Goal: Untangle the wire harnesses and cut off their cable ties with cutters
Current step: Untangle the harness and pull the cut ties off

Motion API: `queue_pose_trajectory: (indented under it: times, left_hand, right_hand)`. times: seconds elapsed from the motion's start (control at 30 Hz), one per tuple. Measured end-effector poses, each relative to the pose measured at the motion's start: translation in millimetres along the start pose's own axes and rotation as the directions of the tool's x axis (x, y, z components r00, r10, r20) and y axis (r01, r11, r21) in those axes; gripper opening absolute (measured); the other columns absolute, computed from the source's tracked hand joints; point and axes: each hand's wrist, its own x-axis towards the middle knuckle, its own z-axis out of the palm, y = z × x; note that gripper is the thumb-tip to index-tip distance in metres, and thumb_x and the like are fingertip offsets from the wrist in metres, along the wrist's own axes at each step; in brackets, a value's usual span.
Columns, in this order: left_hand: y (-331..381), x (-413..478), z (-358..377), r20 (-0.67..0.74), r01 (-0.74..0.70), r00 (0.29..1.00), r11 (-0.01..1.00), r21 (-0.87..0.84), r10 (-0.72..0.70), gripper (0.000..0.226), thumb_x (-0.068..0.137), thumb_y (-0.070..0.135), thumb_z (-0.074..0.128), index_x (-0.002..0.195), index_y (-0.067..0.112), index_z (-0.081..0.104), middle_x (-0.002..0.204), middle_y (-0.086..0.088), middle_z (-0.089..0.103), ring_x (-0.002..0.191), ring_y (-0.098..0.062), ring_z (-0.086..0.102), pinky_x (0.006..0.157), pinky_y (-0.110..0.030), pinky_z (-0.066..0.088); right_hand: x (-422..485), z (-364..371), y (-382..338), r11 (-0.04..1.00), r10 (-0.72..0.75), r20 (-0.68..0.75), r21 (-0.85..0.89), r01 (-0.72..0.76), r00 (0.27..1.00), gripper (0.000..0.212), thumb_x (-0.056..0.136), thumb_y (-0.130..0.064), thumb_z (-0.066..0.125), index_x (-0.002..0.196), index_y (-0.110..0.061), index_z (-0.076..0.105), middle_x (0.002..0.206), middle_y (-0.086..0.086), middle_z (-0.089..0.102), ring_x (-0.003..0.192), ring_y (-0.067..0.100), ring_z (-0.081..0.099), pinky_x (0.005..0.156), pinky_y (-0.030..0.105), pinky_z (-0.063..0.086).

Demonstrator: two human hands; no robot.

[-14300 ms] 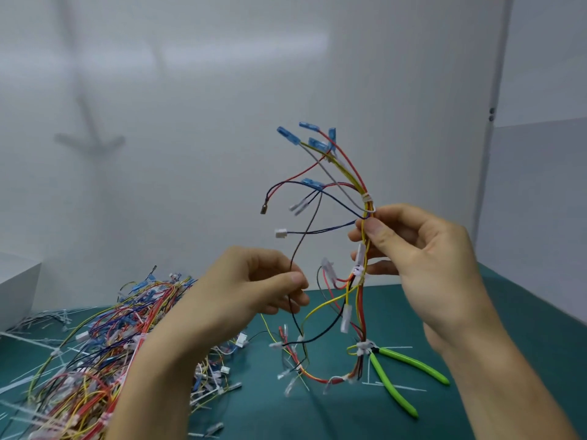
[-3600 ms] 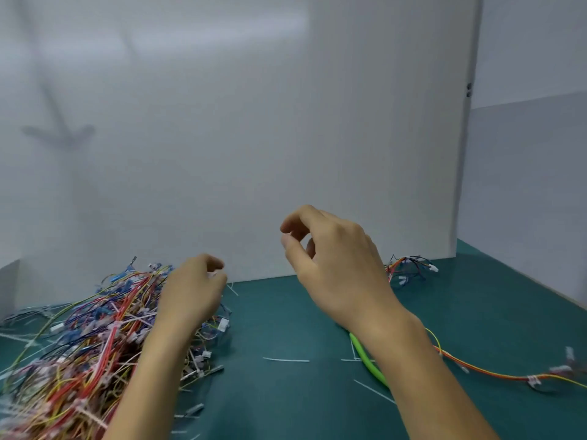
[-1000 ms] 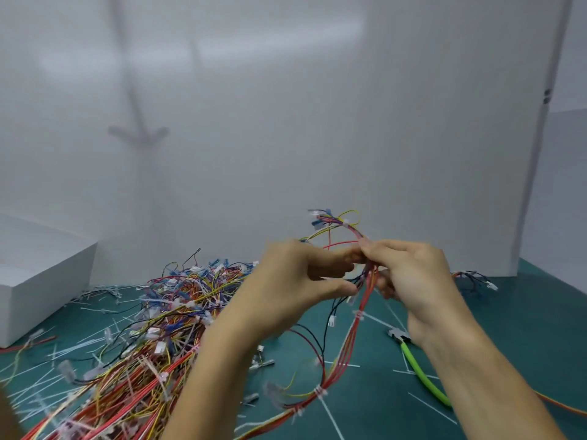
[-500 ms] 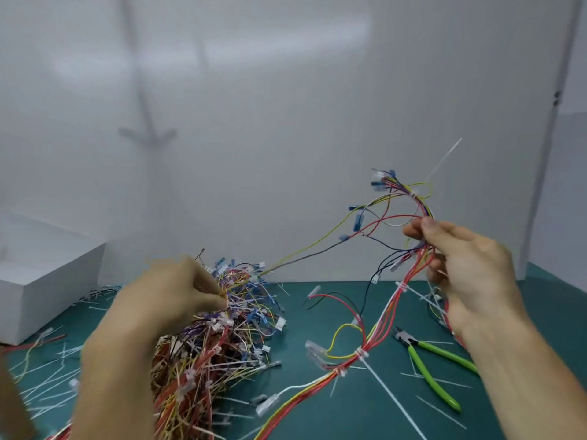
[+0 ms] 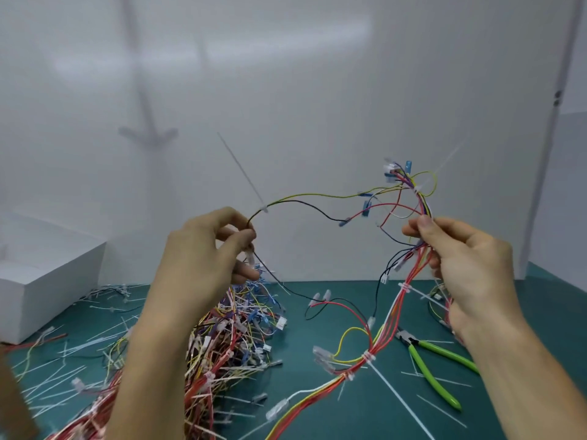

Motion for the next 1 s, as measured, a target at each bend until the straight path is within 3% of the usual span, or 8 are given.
queue_pose_trajectory:
  times: [0.1, 0.27, 0.37, 0.53, 0.63, 0.7, 0.8, 1.0]
  left_hand:
    - [-5, 2, 1, 0.083, 0.086, 0.993, 0.996, 0.036, -0.089, 0.02, 0.1, 0.013, 0.053, 0.083, 0.021, 0.059, 0.071, -0.009, 0.072, 0.053, -0.028, 0.071, 0.056, -0.039, 0.06]
    - [-11, 2, -2, 0.078, 0.025, 0.994, 0.852, 0.524, -0.077, 0.019, 0.097, 0.03, 0.058, 0.078, 0.031, 0.057, 0.088, 0.008, 0.069, 0.086, -0.024, 0.063, 0.08, -0.037, 0.051]
    - [-7, -1, -2, 0.049, 0.049, 0.994, 0.808, 0.587, -0.096, 0.02, 0.098, 0.033, 0.053, 0.08, 0.03, 0.06, 0.091, 0.001, 0.068, 0.084, -0.026, 0.06, 0.078, -0.038, 0.05]
    - [8, -10, -8, -0.103, -0.003, 0.99, 0.726, 0.687, 0.102, 0.046, 0.098, 0.055, 0.039, 0.073, 0.023, 0.06, 0.07, 0.006, 0.067, 0.077, -0.026, 0.064, 0.082, -0.041, 0.045]
    - [16, -16, -10, -0.056, -0.097, 0.97, 0.595, 0.798, 0.235, 0.026, 0.096, 0.051, 0.048, 0.088, 0.036, 0.067, 0.099, 0.012, 0.064, 0.104, -0.023, 0.052, 0.088, -0.04, 0.021]
    - [18, -15, -11, -0.002, -0.154, 0.97, 0.621, 0.769, 0.243, 0.019, 0.097, 0.045, 0.05, 0.094, 0.041, 0.069, 0.104, 0.014, 0.062, 0.101, -0.019, 0.051, 0.086, -0.038, 0.026]
    - [17, -12, -3, 0.006, -0.194, 0.974, 0.816, 0.545, 0.227, 0.021, 0.095, 0.048, 0.048, 0.093, 0.04, 0.068, 0.079, 0.017, 0.068, 0.073, -0.013, 0.063, 0.066, -0.033, 0.047]
    - [14, -12, 33, 0.104, -0.295, 0.954, 0.946, 0.138, 0.282, 0.02, 0.098, 0.045, 0.045, 0.1, 0.041, 0.065, 0.072, 0.02, 0.071, 0.036, -0.014, 0.06, 0.051, -0.027, 0.047]
  right_hand:
    - [-1, 1, 0, 1.0, -0.019, 0.011, -0.013, 0.02, 1.0, 0.013, 0.094, -0.014, 0.065, 0.097, -0.005, 0.074, 0.085, 0.003, 0.075, 0.048, -0.008, 0.053, 0.05, 0.003, 0.039]
    - [-1, 2, -1, 0.999, -0.046, 0.003, -0.011, 0.046, 0.999, 0.012, 0.093, -0.014, 0.066, 0.095, -0.007, 0.074, 0.084, 0.002, 0.075, 0.048, -0.008, 0.054, 0.051, 0.003, 0.039]
    - [-1, 2, -1, 0.997, -0.07, -0.009, -0.01, 0.07, 0.997, 0.01, 0.093, -0.014, 0.066, 0.094, -0.009, 0.074, 0.083, 0.0, 0.075, 0.05, -0.009, 0.055, 0.052, 0.003, 0.041]
    - [3, -1, -1, 0.995, -0.095, -0.065, 0.013, 0.096, 0.993, 0.008, 0.093, -0.015, 0.067, 0.089, -0.014, 0.073, 0.084, 0.0, 0.074, 0.05, -0.008, 0.055, 0.052, 0.004, 0.04]
    - [5, -4, 0, 0.994, -0.107, -0.083, 0.013, 0.108, 0.991, 0.009, 0.093, -0.015, 0.067, 0.086, -0.016, 0.072, 0.083, -0.001, 0.073, 0.05, -0.009, 0.055, 0.052, 0.004, 0.04]
    - [6, -5, 1, 0.994, -0.109, -0.085, 0.009, 0.11, 0.99, 0.008, 0.093, -0.015, 0.067, 0.087, -0.015, 0.073, 0.081, -0.002, 0.074, 0.05, -0.009, 0.055, 0.051, 0.004, 0.04]
    - [8, -6, 2, 0.993, -0.115, -0.096, 0.018, 0.117, 0.989, 0.008, 0.092, -0.014, 0.067, 0.087, -0.016, 0.073, 0.072, -0.009, 0.074, 0.052, -0.009, 0.057, 0.052, 0.004, 0.041]
    - [10, -8, 4, 0.986, -0.167, -0.099, -0.013, 0.166, 0.981, 0.018, 0.092, -0.016, 0.069, 0.077, -0.027, 0.07, 0.069, -0.019, 0.073, 0.063, -0.009, 0.064, 0.056, 0.005, 0.043]
